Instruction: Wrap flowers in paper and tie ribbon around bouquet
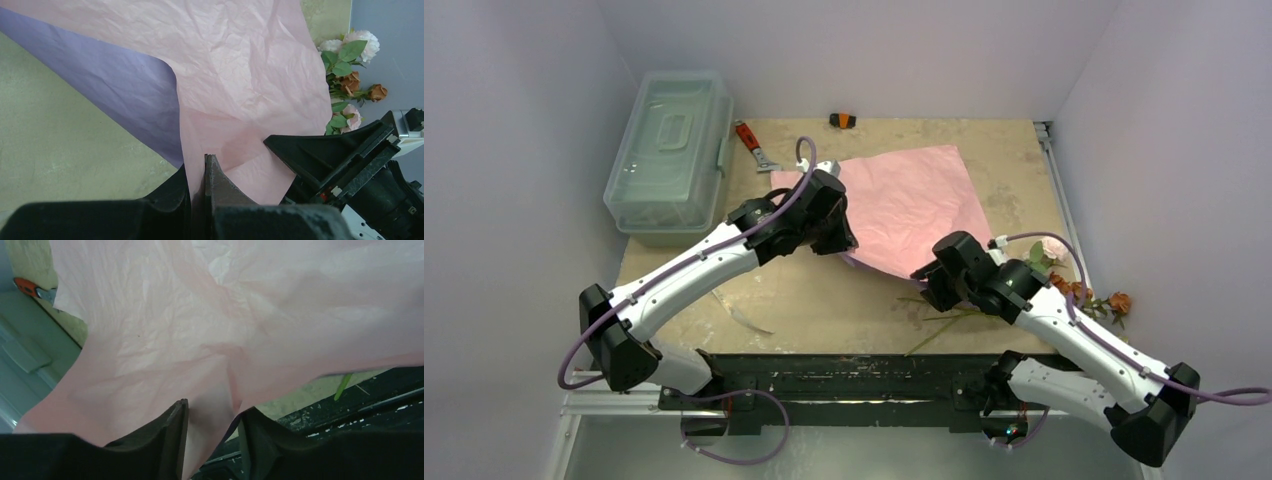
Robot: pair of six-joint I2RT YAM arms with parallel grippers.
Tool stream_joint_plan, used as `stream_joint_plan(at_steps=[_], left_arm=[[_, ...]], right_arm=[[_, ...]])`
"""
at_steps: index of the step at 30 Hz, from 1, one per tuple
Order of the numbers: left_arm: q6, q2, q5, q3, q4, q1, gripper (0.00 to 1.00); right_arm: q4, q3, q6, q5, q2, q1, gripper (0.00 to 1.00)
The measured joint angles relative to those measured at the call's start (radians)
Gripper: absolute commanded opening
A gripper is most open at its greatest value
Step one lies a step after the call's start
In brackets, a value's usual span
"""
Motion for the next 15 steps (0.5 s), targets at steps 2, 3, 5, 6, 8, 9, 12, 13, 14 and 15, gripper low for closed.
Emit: stream_joint_plan(at_steps=[2,3,5,6,8,9,12,13,14,15], left_arm=[[0.0,0.0,0.006,0.0,0.008,0.0,0.0],[0.001,0.0,0.01,0.0,0.01,0.0,0.05],[0.009,-0.002,0.021,-0.002,0.011,0.0,0.42],[0.022,-0.005,0.026,-0.005,0.012,0.0,0.64],[0.06,-0.011,0.023,-0.006,0.002,0.0,0.91],[0.078,-0.018,0.008,-0.005,-0.01,0.002,0.94],[0.15,-0.037,-0.05,0.011,-0.092,0.037,0.96],[0.173,-0.043,-0.058,0.016,-0.113,0.072,0.96],[0.195,-0.051,-0.061,0.018,-0.129,0.122,0.96],[0.219,-0.059,-0.061,0.017,-0.143,0.182,0.96]], right_arm=[[0.003,-0.003,0.014,0.002,-0.002,0.0,0.13],[0.004,-0.003,0.015,0.002,-0.004,0.0,0.05],[0.009,-0.003,0.021,0.001,-0.006,0.0,0.0],[0.011,-0.003,0.026,0.0,-0.007,0.0,0.0],[0.011,-0.005,0.02,0.0,-0.01,0.0,0.0],[0.011,-0.005,0.014,0.0,-0.011,0.0,0.0],[0.022,-0.018,-0.023,0.001,-0.024,0.0,0.0],[0.031,-0.03,-0.04,0.001,-0.034,0.0,0.0],[0.042,-0.045,-0.057,0.002,-0.046,0.0,0.0],[0.051,-0.063,-0.073,0.001,-0.06,0.0,0.0]])
